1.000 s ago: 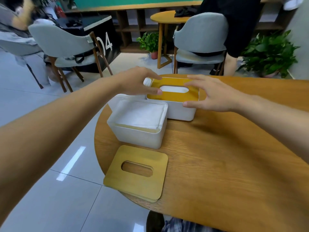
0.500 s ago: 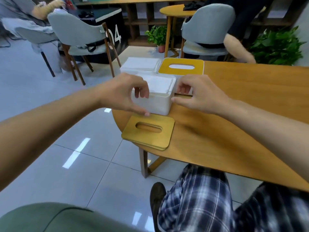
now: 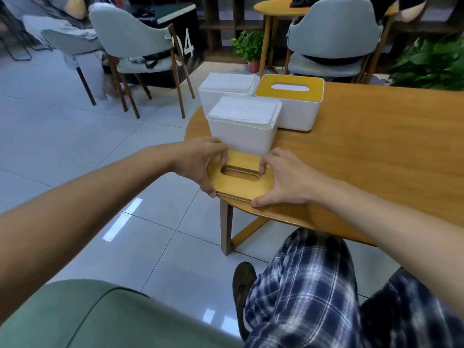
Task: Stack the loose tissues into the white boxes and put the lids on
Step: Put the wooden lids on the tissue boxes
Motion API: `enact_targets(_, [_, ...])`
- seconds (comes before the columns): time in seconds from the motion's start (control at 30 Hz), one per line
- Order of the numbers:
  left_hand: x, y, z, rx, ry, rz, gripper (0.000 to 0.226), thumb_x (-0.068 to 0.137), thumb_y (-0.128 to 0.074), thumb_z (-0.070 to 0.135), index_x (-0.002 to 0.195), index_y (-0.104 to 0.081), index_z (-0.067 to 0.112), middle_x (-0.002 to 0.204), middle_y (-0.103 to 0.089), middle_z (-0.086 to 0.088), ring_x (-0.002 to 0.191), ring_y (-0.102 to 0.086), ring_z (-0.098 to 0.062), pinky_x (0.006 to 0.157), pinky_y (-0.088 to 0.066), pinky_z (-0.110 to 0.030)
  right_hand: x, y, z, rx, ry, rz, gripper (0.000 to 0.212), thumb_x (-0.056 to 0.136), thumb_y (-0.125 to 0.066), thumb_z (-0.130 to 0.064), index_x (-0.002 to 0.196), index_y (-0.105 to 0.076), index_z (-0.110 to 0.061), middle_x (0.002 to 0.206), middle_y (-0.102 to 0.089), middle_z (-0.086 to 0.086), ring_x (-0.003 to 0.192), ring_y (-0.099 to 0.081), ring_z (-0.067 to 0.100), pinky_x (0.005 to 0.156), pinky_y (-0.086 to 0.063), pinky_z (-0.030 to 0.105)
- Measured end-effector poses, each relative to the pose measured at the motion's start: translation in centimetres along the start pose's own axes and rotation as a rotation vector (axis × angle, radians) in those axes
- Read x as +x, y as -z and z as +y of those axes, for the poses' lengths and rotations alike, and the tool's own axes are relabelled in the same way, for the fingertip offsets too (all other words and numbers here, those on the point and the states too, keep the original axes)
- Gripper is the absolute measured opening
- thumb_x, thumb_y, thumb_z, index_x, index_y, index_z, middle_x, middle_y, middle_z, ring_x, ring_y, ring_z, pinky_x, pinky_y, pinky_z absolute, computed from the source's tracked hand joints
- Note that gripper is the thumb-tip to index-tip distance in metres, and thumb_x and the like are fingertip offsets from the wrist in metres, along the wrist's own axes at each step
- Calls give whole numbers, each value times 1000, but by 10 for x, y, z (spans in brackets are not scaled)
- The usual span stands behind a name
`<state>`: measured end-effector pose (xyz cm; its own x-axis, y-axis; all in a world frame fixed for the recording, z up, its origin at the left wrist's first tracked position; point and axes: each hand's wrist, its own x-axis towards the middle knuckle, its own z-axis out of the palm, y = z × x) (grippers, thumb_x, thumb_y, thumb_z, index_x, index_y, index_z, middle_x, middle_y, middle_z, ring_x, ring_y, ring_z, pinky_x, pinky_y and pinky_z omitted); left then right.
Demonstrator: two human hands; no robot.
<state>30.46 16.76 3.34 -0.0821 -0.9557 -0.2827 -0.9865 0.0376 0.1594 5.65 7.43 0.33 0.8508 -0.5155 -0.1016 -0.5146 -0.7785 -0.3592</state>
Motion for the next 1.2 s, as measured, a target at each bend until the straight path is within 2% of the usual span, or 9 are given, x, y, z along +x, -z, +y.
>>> enact_targets(0.17, [-19,30,7,-65,-19,76,75,59,-98,56,114,-49,40,126,-48,11,112,-45,-16,86,-42,-34,-17,31,1,14,50,78,71,64,-84,-69,117,-51,-36,132,-45,-7,123,-40,15,100,-45,41])
enact_targets(0.3, [-17,69,6,-69,-38,126,79,56,-91,66,120,-51,44,133,-52,13,121,-48,-15,104,-45,-39,-11,66,6,2,97,130,83,71,-84,-67,139,-50,-35,135,-43,-9,127,-40,12,95,-34,30])
enact_targets(0.37, [-5,86,-1,-87,-26,158,80,54,-91,69,120,-52,47,143,-51,13,129,-48,-15,112,-44,-44,3,82,10,-18,96,176,87,71,-84,-66,144,-50,-33,145,-43,-6,135,-39,15,98,-31,28])
enact_targets(0.53, [38,108,-30,-142,42,148,84,46,-92,72,118,-54,51,150,-48,14,136,-46,-14,113,-45,-47,55,101,26,-22,51,192,92,68,-85,-69,145,-51,-34,153,-40,-2,145,-34,20,107,-32,32])
enact_targets(0.63, [63,110,-48,-165,83,113,90,39,-89,77,117,-54,53,151,-46,13,139,-45,-14,114,-45,-47,84,103,33,-24,35,176,93,65,-84,-72,144,-53,-34,151,-42,-1,143,-38,21,108,-35,34])
enact_targets(0.77, [83,108,-65,-214,104,51,85,46,-95,66,120,-54,53,151,-46,12,138,-47,-16,114,-45,-46,103,104,43,-14,29,119,95,65,-81,-77,144,-54,-33,141,-48,-5,133,-44,17,97,-34,29])
enact_targets(0.9, [87,100,-75,-266,75,57,78,54,-96,57,121,-56,52,152,-46,13,135,-49,-14,112,-47,-43,103,104,49,-2,52,78,95,66,-79,-78,146,-52,-35,144,-45,-9,135,-41,14,102,-32,29])
enact_targets(1.03, [83,92,-81,-336,-12,145,61,68,-86,54,123,-63,42,158,-45,16,136,-48,-10,113,-45,-41,101,100,53,40,79,80,88,69,-78,-73,146,-54,-35,152,-39,-9,143,-33,12,106,-27,25])
enact_targets(1.2, [80,90,-80,-211,-34,178,62,69,-79,62,125,-62,42,162,-43,15,147,-41,-16,116,-40,-43,98,95,53,35,89,93,87,72,-76,-73,148,-54,-35,153,-37,-8,145,-26,14,109,-24,27])
